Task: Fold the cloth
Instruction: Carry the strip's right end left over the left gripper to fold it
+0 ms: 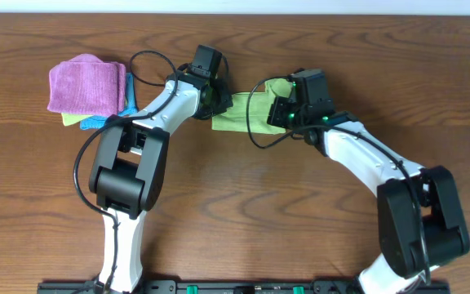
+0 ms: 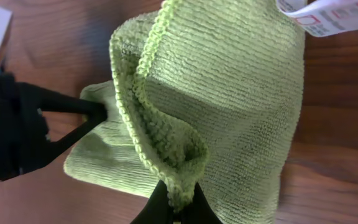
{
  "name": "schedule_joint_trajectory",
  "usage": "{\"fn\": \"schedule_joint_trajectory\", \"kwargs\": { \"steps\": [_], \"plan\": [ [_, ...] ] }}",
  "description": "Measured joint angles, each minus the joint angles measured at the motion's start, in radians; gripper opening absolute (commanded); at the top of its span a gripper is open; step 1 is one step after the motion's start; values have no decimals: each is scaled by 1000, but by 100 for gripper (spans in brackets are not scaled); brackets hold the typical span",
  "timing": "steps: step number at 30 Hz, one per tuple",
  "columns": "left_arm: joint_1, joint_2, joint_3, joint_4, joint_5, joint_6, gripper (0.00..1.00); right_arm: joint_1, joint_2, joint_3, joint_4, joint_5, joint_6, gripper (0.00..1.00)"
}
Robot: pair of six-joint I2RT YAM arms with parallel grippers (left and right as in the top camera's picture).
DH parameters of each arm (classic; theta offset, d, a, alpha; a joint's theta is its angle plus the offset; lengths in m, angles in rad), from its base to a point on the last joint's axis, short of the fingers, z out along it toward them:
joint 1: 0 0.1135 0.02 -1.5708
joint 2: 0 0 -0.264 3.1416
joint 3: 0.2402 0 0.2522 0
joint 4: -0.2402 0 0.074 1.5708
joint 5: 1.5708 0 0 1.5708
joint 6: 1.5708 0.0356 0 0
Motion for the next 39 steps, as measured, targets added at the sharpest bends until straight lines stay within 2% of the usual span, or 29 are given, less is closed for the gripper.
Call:
{"fn": "schedule_joint_trajectory", "kwargs": {
  "steps": [20, 39],
  "plan": [
    [0, 0, 0, 0, 1, 0, 6, 113, 0, 23, 63, 2, -11, 1],
    [6, -12, 1, -45, 2, 1, 6, 118, 0, 65, 48, 24, -40, 1]
  ]
}}
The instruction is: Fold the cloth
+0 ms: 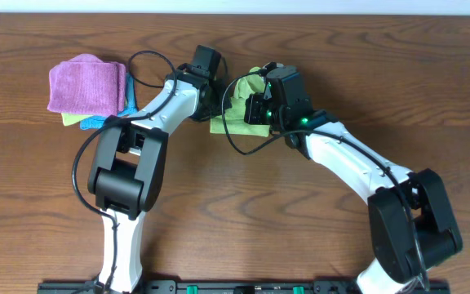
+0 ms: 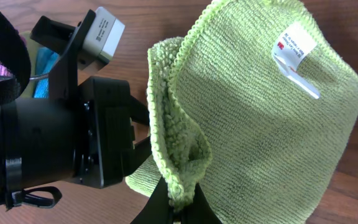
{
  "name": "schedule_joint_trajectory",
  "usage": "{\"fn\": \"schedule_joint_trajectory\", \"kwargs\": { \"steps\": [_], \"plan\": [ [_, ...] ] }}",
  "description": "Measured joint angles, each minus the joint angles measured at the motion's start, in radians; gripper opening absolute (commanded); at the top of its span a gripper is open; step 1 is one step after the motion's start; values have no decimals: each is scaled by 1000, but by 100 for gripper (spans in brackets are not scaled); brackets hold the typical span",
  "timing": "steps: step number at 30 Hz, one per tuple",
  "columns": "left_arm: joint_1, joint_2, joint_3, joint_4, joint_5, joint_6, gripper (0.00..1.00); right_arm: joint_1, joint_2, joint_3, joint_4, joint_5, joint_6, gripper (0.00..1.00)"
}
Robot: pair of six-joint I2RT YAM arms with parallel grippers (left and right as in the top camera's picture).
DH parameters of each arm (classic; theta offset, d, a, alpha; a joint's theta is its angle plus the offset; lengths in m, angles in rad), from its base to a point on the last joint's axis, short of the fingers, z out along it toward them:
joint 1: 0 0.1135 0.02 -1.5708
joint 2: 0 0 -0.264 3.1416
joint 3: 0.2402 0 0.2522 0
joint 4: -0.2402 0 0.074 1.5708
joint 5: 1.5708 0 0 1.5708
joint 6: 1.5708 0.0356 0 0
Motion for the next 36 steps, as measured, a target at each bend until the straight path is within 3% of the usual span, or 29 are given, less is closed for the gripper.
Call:
{"fn": "schedule_joint_trajectory", "kwargs": {
  "steps": [23, 36],
  "plan": [
    [94, -103, 0, -8, 3, 36, 5, 52, 37, 23, 8, 6, -21, 1],
    [169, -149, 0, -35, 3, 56, 6, 80, 190, 209, -61, 6, -52, 1]
  ]
}}
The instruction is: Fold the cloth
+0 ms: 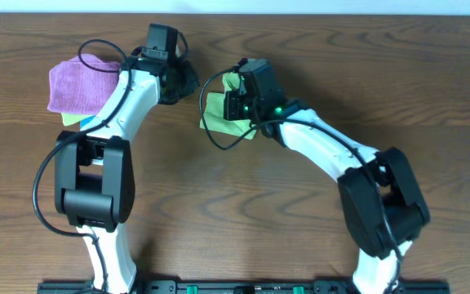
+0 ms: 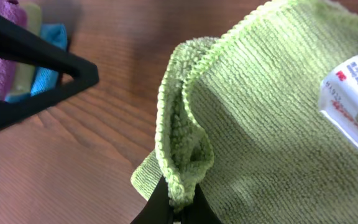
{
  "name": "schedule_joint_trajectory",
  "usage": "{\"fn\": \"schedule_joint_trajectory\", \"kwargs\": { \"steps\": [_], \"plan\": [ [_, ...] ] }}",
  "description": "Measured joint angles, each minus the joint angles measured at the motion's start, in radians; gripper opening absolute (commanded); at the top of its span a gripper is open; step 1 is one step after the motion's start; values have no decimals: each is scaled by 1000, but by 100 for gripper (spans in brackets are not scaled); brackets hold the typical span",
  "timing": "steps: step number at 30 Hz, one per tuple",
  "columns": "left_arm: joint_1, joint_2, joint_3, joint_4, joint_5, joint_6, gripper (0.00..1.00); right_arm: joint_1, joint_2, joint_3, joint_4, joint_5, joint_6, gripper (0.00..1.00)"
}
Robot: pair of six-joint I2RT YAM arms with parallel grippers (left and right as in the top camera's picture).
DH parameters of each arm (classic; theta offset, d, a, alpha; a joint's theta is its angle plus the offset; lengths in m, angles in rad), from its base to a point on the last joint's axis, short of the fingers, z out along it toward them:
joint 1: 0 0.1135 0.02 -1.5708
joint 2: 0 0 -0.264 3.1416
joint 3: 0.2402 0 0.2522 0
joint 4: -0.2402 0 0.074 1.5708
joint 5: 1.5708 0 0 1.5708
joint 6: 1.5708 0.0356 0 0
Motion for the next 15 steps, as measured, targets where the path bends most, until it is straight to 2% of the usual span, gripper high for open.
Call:
{"fn": "schedule_joint_trajectory", "kwargs": {
  "steps": [11, 12, 13, 15],
  "plan": [
    [58, -50, 0, -2, 0, 0, 6, 41, 64, 29, -17, -3, -18, 3],
    [63, -55, 0, -1, 0, 0, 6, 43, 64, 29, -18, -3, -18, 8],
    [68, -58, 0, -1, 0, 0, 6, 44, 64, 29, -18, -3, -18, 16],
    [74, -62, 0, -1, 0, 0, 6, 45, 64, 29, -18, -3, -20, 44]
  ]
}}
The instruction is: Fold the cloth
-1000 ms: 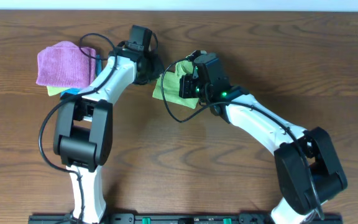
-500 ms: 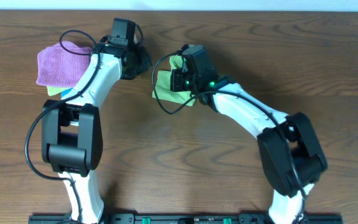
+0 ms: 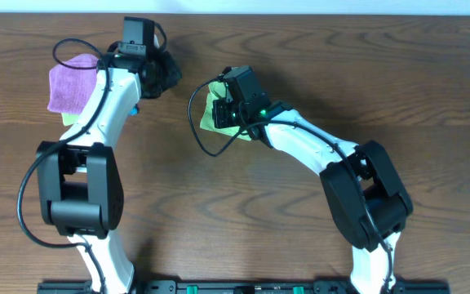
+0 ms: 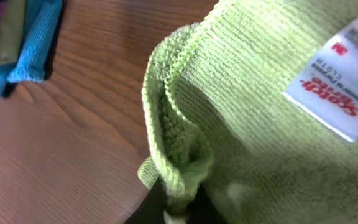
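The green cloth [image 4: 266, 124] lies folded on the table, its white label [image 4: 340, 81] facing up. Overhead it shows as a small green patch [image 3: 213, 113] left of the right wrist. My right gripper [image 4: 180, 208] is shut on the cloth's bunched edge, close over the table. My left gripper [image 3: 168, 75] is at the back left next to the cloth stack; overhead does not show whether its fingers are open or shut.
A stack of folded cloths sits at the back left, purple [image 3: 72, 82] on top with blue [image 4: 23, 50] and pale green edges below. The left arm [image 3: 108, 90] reaches over that stack. Brown wooden table [image 3: 300, 212] all round.
My right gripper has carried the green cloth a little further left, nearer the stack. The left gripper has drawn back further left and toward the far edge.
Both grippers held the green cloth mid-table, the left one at its left edge. The right gripper then brought its pinched edge leftward over the cloth. Later the left gripper was off the cloth near the stack, and the right has kept its grip, moving left.
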{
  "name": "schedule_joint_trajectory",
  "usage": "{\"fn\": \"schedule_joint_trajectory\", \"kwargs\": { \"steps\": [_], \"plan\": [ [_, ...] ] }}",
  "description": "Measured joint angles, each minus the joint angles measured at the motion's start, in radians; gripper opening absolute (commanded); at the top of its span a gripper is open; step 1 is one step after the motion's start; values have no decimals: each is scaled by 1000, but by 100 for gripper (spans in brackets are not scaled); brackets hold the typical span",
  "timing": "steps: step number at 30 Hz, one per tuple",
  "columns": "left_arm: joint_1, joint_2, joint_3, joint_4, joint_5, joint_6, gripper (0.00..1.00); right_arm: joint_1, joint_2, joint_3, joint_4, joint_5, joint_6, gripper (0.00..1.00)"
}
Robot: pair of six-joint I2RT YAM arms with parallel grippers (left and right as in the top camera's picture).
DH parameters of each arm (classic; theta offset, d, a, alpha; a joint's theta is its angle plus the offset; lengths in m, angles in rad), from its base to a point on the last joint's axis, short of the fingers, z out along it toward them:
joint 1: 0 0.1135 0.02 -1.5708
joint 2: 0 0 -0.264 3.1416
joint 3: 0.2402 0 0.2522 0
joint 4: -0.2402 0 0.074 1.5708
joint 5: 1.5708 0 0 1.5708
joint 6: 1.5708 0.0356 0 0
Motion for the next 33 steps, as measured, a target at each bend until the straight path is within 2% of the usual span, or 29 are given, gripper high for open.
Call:
{"fn": "schedule_joint_trajectory", "kwargs": {
  "steps": [3, 4, 7, 20, 27, 33],
  "plan": [
    [6, -2, 0, 0, 0, 0, 6, 3, 0, 0, 0, -3, 2, 71],
    [8, -2, 0, 0, 0, 0, 6, 5, 0, 0, 0, -9, -3, 82],
    [9, -2, 0, 0, 0, 0, 6, 11, 0, 2, -16, -26, -5, 99],
    [10, -2, 0, 2, 0, 0, 6, 6, -11, 125, -171, -24, -69, 99],
    [10, -2, 0, 3, 0, 0, 6, -28, -29, 150, -252, 30, -171, 99],
    [10, -2, 0, 3, 4, 0, 6, -28, -29, 150, -250, 51, -246, 99]
  ]
}}
